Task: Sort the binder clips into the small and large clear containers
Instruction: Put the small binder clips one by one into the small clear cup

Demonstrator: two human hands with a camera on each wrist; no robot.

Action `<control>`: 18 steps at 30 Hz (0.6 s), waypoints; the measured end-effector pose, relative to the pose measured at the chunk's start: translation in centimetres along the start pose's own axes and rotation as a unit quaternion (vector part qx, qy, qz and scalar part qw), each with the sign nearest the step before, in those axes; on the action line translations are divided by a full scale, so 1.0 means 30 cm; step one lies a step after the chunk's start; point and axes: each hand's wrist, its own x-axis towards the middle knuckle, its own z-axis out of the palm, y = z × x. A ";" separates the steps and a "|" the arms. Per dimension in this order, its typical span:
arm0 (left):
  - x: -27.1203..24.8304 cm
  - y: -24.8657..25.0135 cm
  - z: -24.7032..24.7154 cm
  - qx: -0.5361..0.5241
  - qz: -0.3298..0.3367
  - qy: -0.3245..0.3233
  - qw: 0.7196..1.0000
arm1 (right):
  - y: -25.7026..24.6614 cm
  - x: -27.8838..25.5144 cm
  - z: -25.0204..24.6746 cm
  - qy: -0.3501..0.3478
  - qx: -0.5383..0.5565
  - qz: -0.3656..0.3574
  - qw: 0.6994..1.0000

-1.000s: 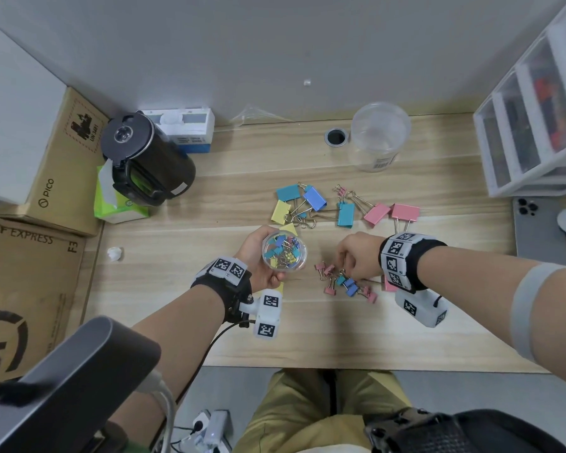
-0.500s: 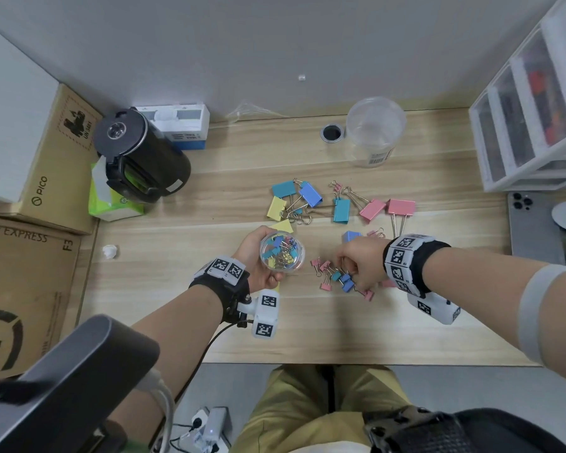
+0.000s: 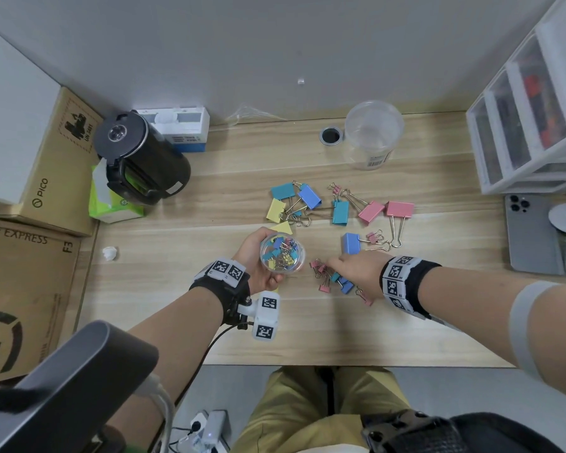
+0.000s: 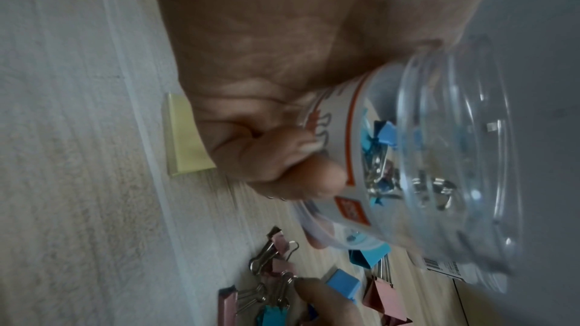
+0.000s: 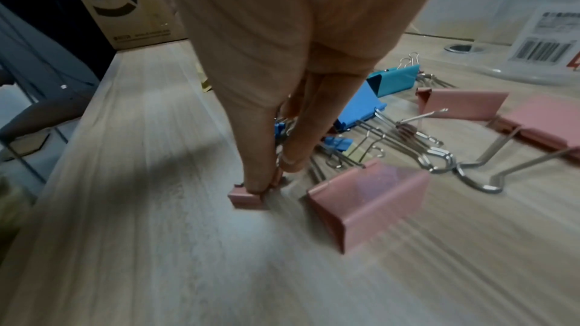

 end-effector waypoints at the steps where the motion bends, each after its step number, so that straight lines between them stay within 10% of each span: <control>1: 0.000 0.000 -0.002 -0.003 0.000 0.000 1.000 | -0.005 0.010 0.005 0.006 0.015 0.006 1.000; 9: 0.009 -0.010 -0.032 -0.007 0.001 -0.003 1.000 | -0.022 0.076 -0.004 0.120 0.115 0.039 0.985; 18: 0.020 -0.020 -0.058 -0.014 0.001 0.004 1.000 | -0.041 0.118 -0.009 0.098 0.012 -0.006 0.995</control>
